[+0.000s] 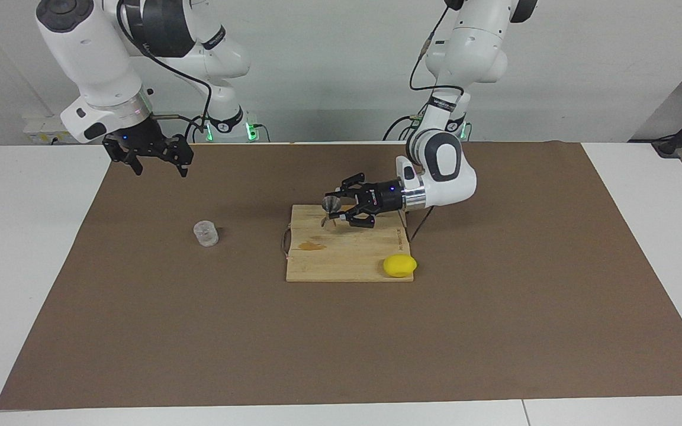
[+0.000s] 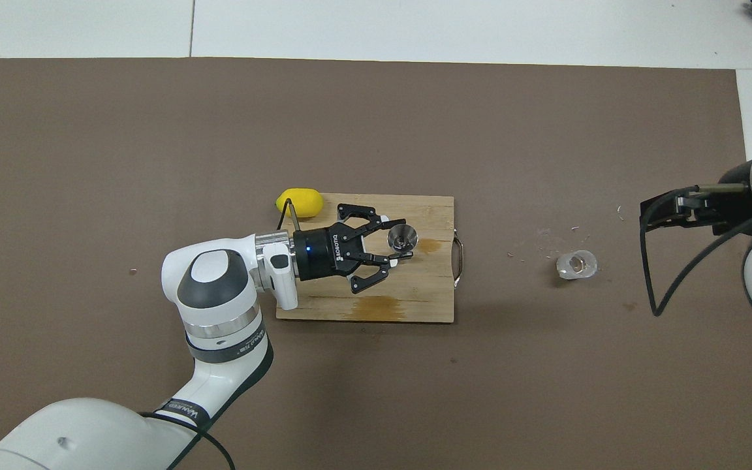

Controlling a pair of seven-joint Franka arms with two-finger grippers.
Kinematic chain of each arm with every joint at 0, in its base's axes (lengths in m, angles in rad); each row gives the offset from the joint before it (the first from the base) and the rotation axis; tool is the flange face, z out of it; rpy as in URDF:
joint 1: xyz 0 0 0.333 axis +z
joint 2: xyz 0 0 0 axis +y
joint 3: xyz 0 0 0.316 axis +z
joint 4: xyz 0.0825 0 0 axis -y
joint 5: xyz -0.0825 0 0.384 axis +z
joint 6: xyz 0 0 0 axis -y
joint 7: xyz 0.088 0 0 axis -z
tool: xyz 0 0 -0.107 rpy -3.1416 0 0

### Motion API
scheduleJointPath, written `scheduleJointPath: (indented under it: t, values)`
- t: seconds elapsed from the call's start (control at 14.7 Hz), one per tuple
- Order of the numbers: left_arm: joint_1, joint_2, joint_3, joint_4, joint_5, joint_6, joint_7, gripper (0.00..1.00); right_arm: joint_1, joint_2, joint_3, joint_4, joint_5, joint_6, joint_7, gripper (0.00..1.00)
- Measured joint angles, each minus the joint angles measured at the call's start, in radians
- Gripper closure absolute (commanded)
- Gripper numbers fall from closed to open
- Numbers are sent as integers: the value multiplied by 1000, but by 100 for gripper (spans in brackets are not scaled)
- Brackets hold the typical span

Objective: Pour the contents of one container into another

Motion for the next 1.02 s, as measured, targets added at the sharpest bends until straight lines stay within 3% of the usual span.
scheduleJointPath:
  t: [0.41, 0.68, 1.02]
  values:
    - [-78, 26, 0, -2, -148, 110, 214, 100, -1, 0, -2, 0, 0, 1, 60, 1]
    - [-86, 44, 1, -4, -173, 111, 250, 100, -3, 1, -2, -14, 15, 1, 355, 0]
    - [-87, 53, 1, -4, -201, 105, 252, 100, -124, 13, -7, -104, 191, 71, 687, 0]
